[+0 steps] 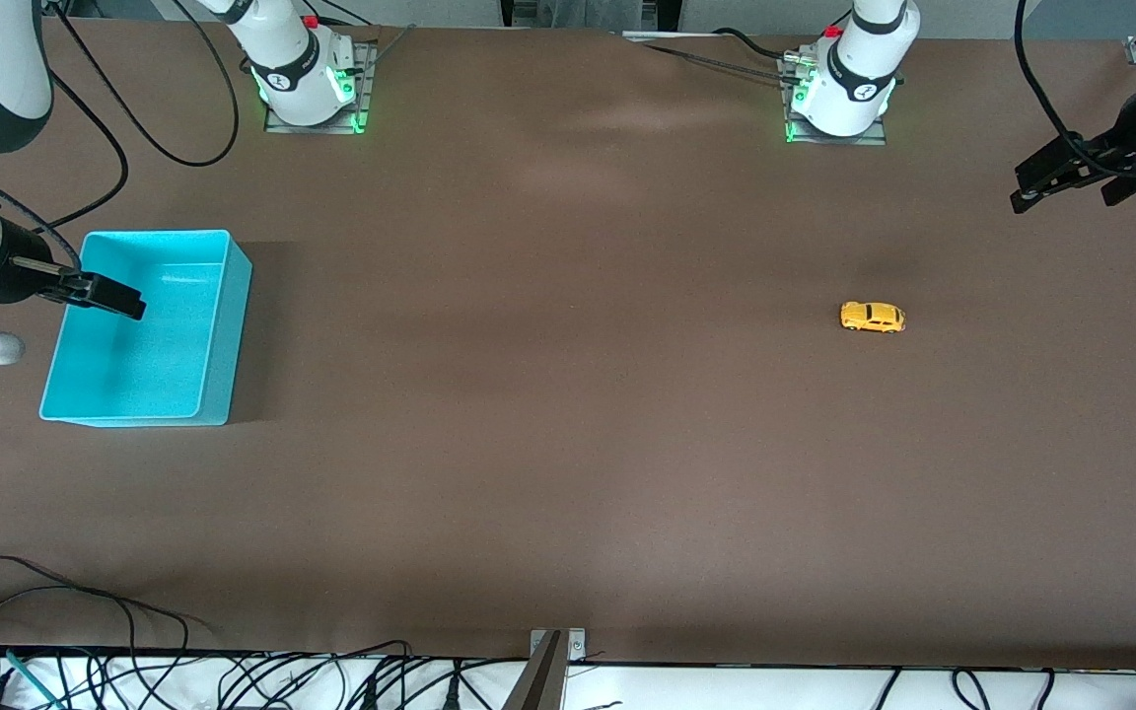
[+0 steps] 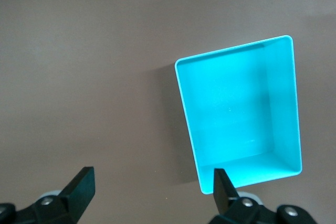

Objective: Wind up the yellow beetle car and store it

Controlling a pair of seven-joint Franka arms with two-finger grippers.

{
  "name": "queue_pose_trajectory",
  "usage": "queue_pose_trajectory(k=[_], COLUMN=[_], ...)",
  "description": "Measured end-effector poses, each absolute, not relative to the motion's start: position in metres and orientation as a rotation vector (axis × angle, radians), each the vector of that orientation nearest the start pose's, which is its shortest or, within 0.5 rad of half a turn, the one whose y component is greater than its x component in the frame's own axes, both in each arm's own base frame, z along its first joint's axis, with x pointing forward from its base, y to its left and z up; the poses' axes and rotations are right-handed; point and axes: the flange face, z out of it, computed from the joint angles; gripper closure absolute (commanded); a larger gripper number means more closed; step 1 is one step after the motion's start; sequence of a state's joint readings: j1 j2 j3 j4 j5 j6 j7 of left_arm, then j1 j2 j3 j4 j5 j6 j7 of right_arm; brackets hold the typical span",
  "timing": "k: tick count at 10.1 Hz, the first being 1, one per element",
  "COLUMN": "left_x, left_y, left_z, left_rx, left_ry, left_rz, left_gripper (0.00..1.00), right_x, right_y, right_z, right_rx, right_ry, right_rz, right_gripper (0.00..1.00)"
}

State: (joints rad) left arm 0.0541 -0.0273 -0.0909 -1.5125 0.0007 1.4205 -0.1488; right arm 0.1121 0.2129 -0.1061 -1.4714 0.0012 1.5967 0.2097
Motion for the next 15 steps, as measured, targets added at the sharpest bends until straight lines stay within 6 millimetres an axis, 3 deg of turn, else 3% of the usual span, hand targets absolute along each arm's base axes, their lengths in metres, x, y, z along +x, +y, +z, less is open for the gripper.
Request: queue_pose_trajectory(k=[6,9,13,15], left_x=[0.529,0.532,0.531,0.530], left_y=[-0.013,0.013,0.013,0.013], left_z=[0.642,0.606,0.562,0.525], left_rx=[-3.121,-3.116,-3.111,-3.109], left_ry=[-0.197,-0.267,-0.258,-0.254], left_rz=[0.119,0.126,0.188,0.213], left_gripper=[0.00,0.00,0.00,0.00], right_x=[0.616,0.617,0.617,0.617], right_y=[0.010,0.010,0.010,0.010], right_z=[0.549,0.548,0.548,0.548], right_rx=[-3.153,-3.153,-3.153,-3.153], right_ry=[0.320,0.320,0.320,0.320], right_rz=[0.134,0.136,0.136,0.136], right_gripper=[0.00,0.00,0.00,0.00])
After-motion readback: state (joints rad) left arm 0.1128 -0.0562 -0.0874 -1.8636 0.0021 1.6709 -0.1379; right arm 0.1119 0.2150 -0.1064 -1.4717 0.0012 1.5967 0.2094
